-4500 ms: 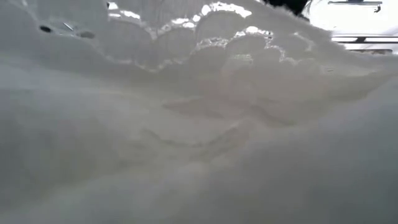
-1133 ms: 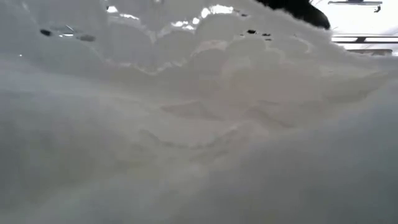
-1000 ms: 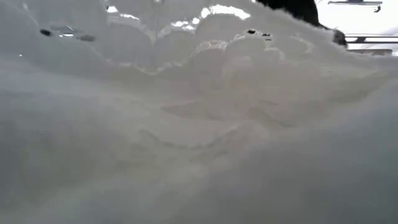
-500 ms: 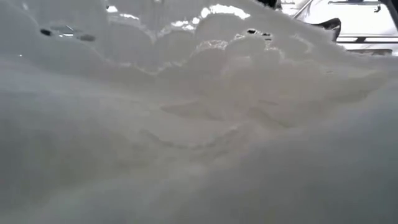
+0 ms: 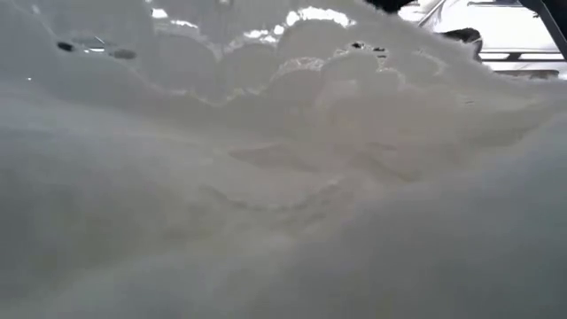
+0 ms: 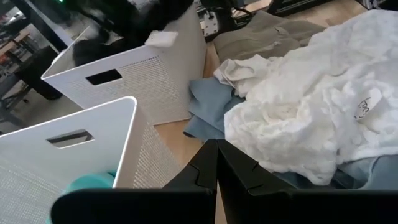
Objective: Sort clothes
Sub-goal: Put the black pants into the right white laundry bin
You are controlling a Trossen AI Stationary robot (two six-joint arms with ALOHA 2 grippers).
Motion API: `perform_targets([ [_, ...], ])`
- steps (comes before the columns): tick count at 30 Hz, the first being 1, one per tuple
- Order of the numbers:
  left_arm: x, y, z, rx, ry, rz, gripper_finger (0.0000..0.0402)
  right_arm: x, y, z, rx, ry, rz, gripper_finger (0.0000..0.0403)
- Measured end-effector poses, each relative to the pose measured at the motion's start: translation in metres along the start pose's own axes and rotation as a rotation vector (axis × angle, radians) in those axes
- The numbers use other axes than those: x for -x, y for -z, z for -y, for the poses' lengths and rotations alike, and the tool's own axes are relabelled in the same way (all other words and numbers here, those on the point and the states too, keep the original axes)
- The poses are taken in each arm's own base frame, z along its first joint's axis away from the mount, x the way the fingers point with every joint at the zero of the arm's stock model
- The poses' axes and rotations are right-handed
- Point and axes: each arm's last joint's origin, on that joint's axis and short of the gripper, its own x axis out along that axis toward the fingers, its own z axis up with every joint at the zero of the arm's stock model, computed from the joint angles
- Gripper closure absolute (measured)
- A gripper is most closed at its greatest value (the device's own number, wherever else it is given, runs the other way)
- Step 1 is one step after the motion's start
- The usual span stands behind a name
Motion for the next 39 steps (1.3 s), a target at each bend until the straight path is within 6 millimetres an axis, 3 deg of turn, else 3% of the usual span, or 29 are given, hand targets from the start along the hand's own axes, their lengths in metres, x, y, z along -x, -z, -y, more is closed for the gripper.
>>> perform_targets([
  [4,0.0,0.0,0.0,-0.008,0.0,-0.001,0.0402,-0.049,-0.002,0.013,-0.051,-0.02,-0.025,0.0391],
  [8,0.0,0.0,0.0,-0.008,0.0,0.0,0.0401,-0.083,0.001,0.022,-0.064,-0.067,-0.004,0.0391],
  [13,0.0,0.0,0.0,-0.008,0.0,0.0,0.0402,-0.103,0.003,0.029,-0.091,-0.086,0.039,0.0389],
  [17,0.0,0.0,0.0,-0.008,0.0,0.0,0.0402,-0.101,0.001,0.031,-0.105,-0.08,0.045,0.037],
  [22,0.0,0.0,0.0,-0.009,-0.001,0.0,0.0401,-0.066,-0.004,0.033,-0.158,-0.058,0.025,0.0322],
  [27,0.0,0.0,0.0,-0.011,0.0,-0.005,0.0401,-0.004,0.001,0.032,-0.16,-0.048,0.14,0.0277],
  [34,0.0,0.002,0.0,-0.011,0.002,-0.017,0.0401,0.083,0.035,0.025,-0.126,-0.028,0.437,0.0246],
  [37,0.0,0.002,0.0,0.0,0.003,-0.017,0.0402,0.106,0.05,0.017,-0.086,-0.001,0.61,0.0245],
  [39,0.0,0.002,0.0,0.004,0.003,-0.017,0.0402,0.109,0.059,0.008,-0.019,-0.016,0.695,0.0245],
])
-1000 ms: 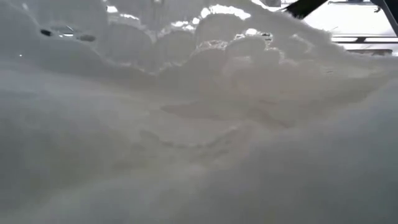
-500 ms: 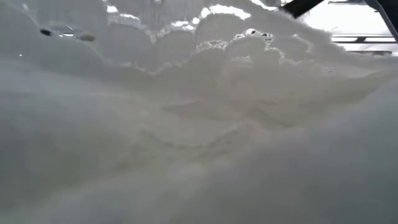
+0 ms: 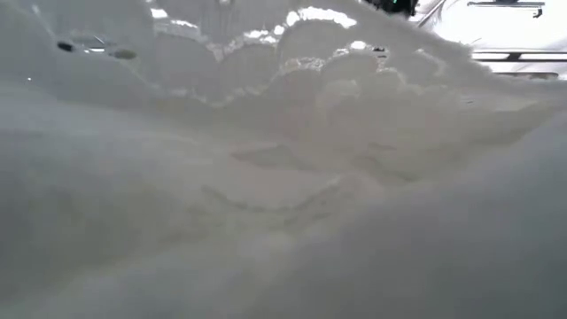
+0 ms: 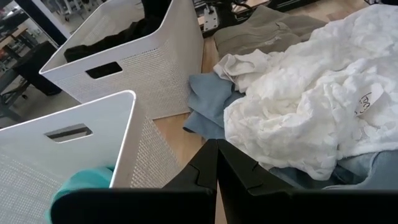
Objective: Sort clothes
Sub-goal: Put the black pants into the right white laundry bin
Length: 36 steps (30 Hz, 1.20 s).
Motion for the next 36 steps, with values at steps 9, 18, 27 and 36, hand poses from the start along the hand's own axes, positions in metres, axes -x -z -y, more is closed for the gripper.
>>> perform_targets([
  [9,0.0,0.0,0.0,0.001,0.0,0.001,0.0401,-0.066,0.065,-0.005,0.039,-0.131,0.051,0.0252],
  [18,0.0,-0.003,0.0,-0.014,-0.008,0.029,0.0401,-0.153,0.138,0.026,-0.293,-0.03,-0.068,0.0263],
  [27,0.0,-0.005,-0.001,-0.027,-0.013,0.048,0.0401,-0.134,0.123,0.034,-0.418,-0.113,-0.115,0.0264],
  [36,0.0,-0.004,-0.001,-0.004,-0.01,0.035,0.0401,-0.048,0.04,0.022,-0.148,0.038,0.195,0.0263],
])
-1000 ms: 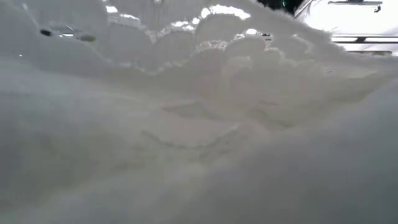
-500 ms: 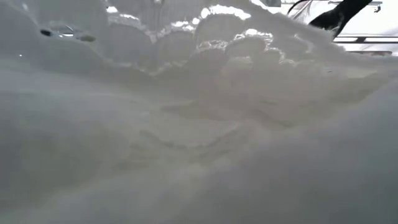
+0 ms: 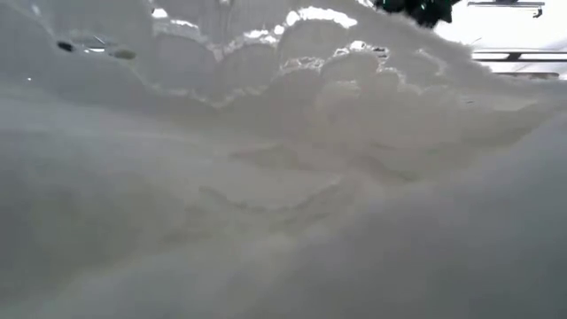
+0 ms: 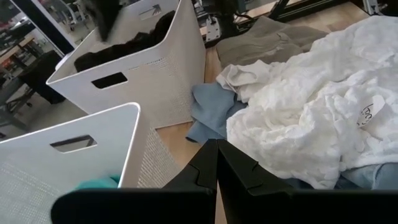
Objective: Sort clothes
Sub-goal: Put the black pants into the right white laundry bin, then put the white shirt into the left white laundry bin
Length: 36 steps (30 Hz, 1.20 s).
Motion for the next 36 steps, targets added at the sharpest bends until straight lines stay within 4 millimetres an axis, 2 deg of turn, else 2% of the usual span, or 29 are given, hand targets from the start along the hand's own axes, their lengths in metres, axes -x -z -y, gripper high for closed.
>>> perform_targets([
  [3,0.0,0.001,0.0,0.002,0.001,-0.005,0.0401,0.001,-0.015,0.001,0.036,0.12,0.165,0.0263],
  [7,0.0,0.001,0.0,0.001,0.001,-0.007,0.0401,-0.024,-0.012,0.014,0.006,0.162,0.231,0.0263],
  [10,0.0,0.001,0.0,0.001,0.001,-0.007,0.0402,-0.054,0.009,0.025,-0.041,0.217,0.176,0.0269],
  [15,0.0,0.001,0.0,0.001,0.001,-0.008,0.0401,-0.099,0.061,0.037,-0.057,0.29,-0.019,0.0301],
  [19,0.0,0.001,0.0,0.001,0.001,-0.007,0.0401,-0.119,0.096,0.041,-0.063,0.298,-0.114,0.0326],
  [21,0.0,0.001,0.0,0.0,0.001,-0.007,0.0402,-0.121,0.103,0.042,-0.051,0.299,-0.131,0.0335],
  [24,0.0,0.001,0.0,-0.001,0.0,-0.007,0.0402,-0.113,0.098,0.039,-0.025,0.312,-0.101,0.0345],
  [27,0.0,0.001,0.0,-0.001,0.001,-0.007,0.0402,-0.091,0.077,0.031,0.031,0.341,-0.025,0.0351],
  [31,0.0,0.001,0.0,0.001,0.0,-0.007,0.0402,-0.037,0.031,0.016,0.095,0.434,0.195,0.0357],
  [34,0.0,0.001,0.0,0.011,0.001,-0.007,0.0401,0.007,0.01,-0.001,0.124,0.451,0.337,0.0361],
  [36,0.0,0.001,0.0,0.022,0.001,-0.013,0.0402,0.038,0.003,-0.02,0.162,0.393,0.48,0.0363],
])
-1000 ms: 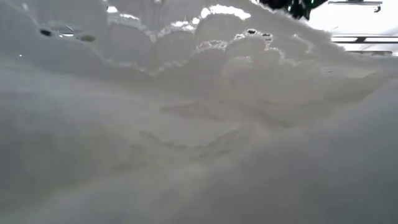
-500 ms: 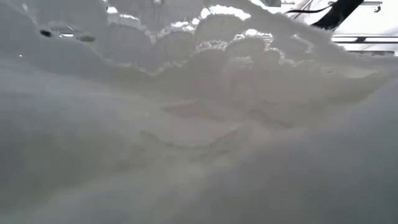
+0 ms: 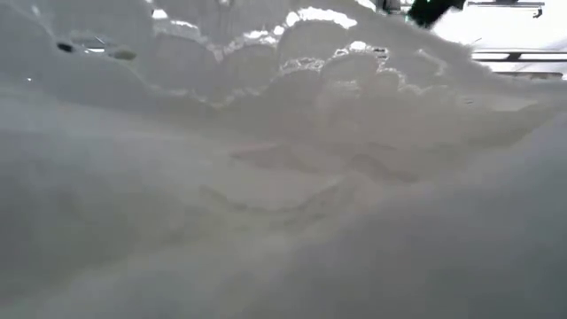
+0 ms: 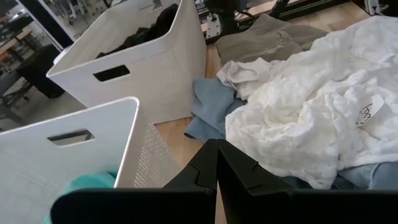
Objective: Sort clothes
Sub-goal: Put the white shirt into the left white laundry bin
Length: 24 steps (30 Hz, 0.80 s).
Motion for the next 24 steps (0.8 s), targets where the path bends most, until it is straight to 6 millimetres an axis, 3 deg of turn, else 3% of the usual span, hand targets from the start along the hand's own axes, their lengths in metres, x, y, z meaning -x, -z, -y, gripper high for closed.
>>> perform_targets([
  [3,-0.001,0.001,0.001,0.016,0.001,-0.016,0.0401,0.044,-0.019,-0.019,0.011,-0.16,0.25,0.0371],
  [6,-0.004,0.002,0.003,0.02,0.002,-0.034,0.0402,0.08,-0.013,-0.047,0.016,-0.358,0.439,0.0384],
  [9,-0.01,0.002,0.007,0.012,0.003,-0.054,0.0401,0.109,0.007,-0.078,0.005,-0.546,0.582,0.0397],
  [14,-0.021,0.002,0.015,-0.008,0.004,-0.086,0.0402,0.146,0.059,-0.127,0.053,-0.828,0.809,0.0401],
  [19,-0.034,0.0,0.024,-0.018,0.005,-0.1,0.0401,0.177,0.097,-0.152,0.128,-1.055,1.033,0.0402],
  [24,-0.046,-0.002,0.032,-0.029,0.006,-0.099,0.0401,0.196,0.118,-0.173,0.235,-1.58,1.166,0.0402],
])
